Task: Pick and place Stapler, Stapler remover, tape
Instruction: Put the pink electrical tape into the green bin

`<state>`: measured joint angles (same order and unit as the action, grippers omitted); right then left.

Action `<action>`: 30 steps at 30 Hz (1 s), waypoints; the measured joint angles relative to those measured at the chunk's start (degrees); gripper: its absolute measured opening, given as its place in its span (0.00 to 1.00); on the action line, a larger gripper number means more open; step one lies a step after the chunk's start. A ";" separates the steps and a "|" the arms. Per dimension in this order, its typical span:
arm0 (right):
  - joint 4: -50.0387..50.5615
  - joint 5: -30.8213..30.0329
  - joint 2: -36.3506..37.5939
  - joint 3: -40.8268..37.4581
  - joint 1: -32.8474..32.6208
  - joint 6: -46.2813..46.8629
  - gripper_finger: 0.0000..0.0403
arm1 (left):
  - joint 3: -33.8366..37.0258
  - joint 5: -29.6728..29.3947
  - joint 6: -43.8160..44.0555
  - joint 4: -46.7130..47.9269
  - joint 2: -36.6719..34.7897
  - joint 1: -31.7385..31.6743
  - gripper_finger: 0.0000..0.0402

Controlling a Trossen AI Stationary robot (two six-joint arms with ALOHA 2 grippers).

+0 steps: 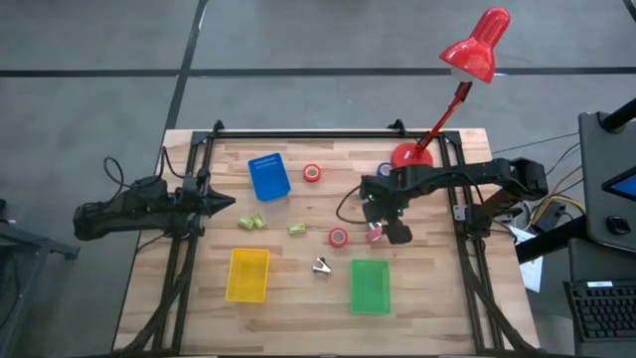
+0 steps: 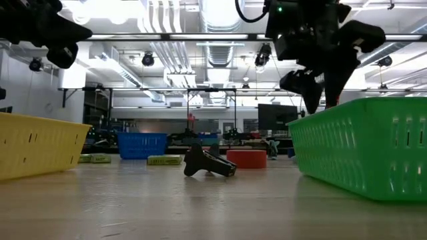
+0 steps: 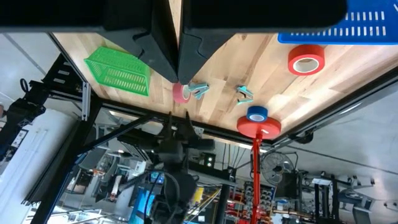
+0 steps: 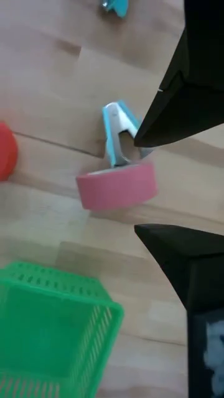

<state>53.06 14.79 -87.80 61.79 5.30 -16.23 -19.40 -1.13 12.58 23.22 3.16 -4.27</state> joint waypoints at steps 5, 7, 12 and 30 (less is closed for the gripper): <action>-2.85 -2.16 -0.45 -2.67 -3.17 0.75 0.52 | 0.00 -0.01 0.00 0.00 0.00 0.02 0.03; -4.67 -4.49 -0.45 -3.99 -4.24 1.07 0.52 | 0.00 -0.01 0.01 -0.01 -0.01 0.02 0.03; -7.98 -10.86 -0.45 -6.10 -5.47 3.45 0.52 | 0.00 -0.01 0.02 -0.02 -0.02 0.02 0.03; -16.02 -10.43 -0.45 -8.83 -4.76 6.04 0.23 | 0.00 -0.02 0.02 0.00 -0.02 0.02 0.03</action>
<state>37.03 4.36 -88.25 52.96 0.55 -10.18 -19.40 -1.15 12.60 23.22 3.14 -4.25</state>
